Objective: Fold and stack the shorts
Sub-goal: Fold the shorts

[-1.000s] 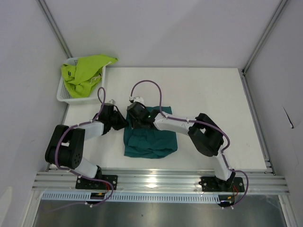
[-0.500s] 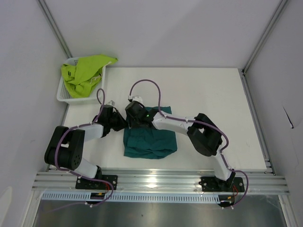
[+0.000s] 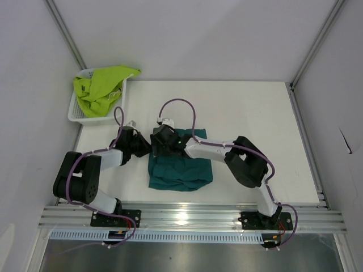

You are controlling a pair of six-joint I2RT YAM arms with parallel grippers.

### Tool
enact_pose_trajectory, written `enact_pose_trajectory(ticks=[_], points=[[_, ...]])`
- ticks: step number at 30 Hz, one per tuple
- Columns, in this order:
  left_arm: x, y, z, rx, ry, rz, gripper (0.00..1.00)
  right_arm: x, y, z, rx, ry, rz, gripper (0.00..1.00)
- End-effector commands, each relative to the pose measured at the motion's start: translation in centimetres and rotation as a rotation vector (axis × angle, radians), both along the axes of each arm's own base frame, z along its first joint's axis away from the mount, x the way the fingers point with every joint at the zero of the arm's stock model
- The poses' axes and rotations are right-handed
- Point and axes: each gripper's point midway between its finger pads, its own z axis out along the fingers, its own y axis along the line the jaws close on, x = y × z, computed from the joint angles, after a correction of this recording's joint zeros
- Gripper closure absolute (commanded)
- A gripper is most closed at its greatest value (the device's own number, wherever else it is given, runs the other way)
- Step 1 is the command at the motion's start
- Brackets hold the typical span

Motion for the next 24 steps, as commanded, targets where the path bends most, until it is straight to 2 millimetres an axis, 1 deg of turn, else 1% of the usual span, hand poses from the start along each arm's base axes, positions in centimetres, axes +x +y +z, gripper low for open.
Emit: enact_pose_trajectory(ticks=[1, 2, 3, 4, 5, 6, 8, 9, 10, 11, 12, 13, 14, 15, 16, 17, 18, 21, 23, 24], points=[[0.7, -0.4, 1.5, -0.034, -0.061, -0.008, 0.92, 0.0, 1.0, 6.1, 0.146, -0.083, 0.017, 0.21], [0.6, -0.4, 1.5, -0.034, -0.06, -0.008, 0.92, -0.2, 1.1, 6.6, 0.163, -0.087, 0.025, 0.2], [0.7, -0.4, 1.6, -0.035, -0.063, -0.01, 0.92, -0.5, 1.2, 7.9, 0.193, -0.096, 0.042, 0.2], [0.7, -0.4, 1.5, -0.035, -0.063, -0.01, 0.92, -0.7, 1.1, 8.0, 0.206, -0.098, 0.05, 0.2], [0.6, -0.4, 1.5, -0.034, -0.062, -0.01, 0.92, -0.8, 1.2, 8.7, 0.226, -0.108, 0.059, 0.19], [0.6, -0.4, 1.5, -0.034, -0.062, -0.011, 0.92, -1.3, 1.3, 10.0, 0.259, -0.114, 0.081, 0.19], [0.6, -0.3, 1.4, -0.033, -0.061, -0.01, 0.92, -1.6, 0.9, 10.5, 0.287, -0.127, 0.086, 0.19], [0.5, -0.3, 1.4, -0.033, -0.059, -0.01, 0.92, -1.6, 0.7, 10.9, 0.298, -0.133, 0.086, 0.23], [0.6, -0.3, 1.5, -0.032, -0.063, -0.011, 0.92, -1.8, 0.0, 11.0, 0.301, -0.132, 0.077, 0.27], [0.6, -0.4, 1.5, -0.034, -0.064, -0.012, 0.92, -1.5, 0.1, 11.6, 0.33, -0.147, 0.069, 0.32], [0.7, -0.3, 1.6, -0.033, -0.067, -0.009, 0.92, -1.2, -0.2, 11.9, 0.351, -0.144, 0.061, 0.45], [0.6, -0.4, 1.5, -0.034, -0.064, -0.012, 0.93, -1.1, -0.5, 11.8, 0.355, -0.14, 0.057, 0.51], [0.6, -0.4, 1.5, -0.034, -0.066, -0.012, 0.93, -1.0, -0.9, 11.1, 0.35, -0.127, 0.052, 0.57], [0.7, -0.4, 1.5, -0.035, -0.066, -0.013, 0.93, -0.6, -1.3, 10.7, 0.351, -0.12, 0.04, 0.69], [0.6, -0.4, 1.5, -0.035, -0.066, -0.013, 0.93, -0.6, -1.3, 10.6, 0.362, -0.11, 0.049, 0.74], [0.6, -0.3, 1.5, -0.035, -0.064, -0.012, 0.93, -0.6, -1.4, 9.8, 0.357, -0.096, 0.051, 0.78], [0.6, -0.4, 1.5, -0.035, -0.066, -0.013, 0.93, -0.3, -1.4, 9.6, 0.362, -0.093, 0.048, 0.84], [0.6, -0.4, 1.5, -0.034, -0.068, -0.014, 0.93, -0.2, -0.9, 8.2, 0.356, -0.07, 0.063, 0.91], [0.6, -0.4, 1.6, -0.035, -0.069, -0.015, 0.93, 0.2, -0.5, 7.7, 0.362, -0.063, 0.075, 0.92], [0.7, -0.4, 1.7, -0.035, -0.076, -0.016, 0.93, 0.6, -0.2, 6.9, 0.352, -0.056, 0.071, 0.92]])
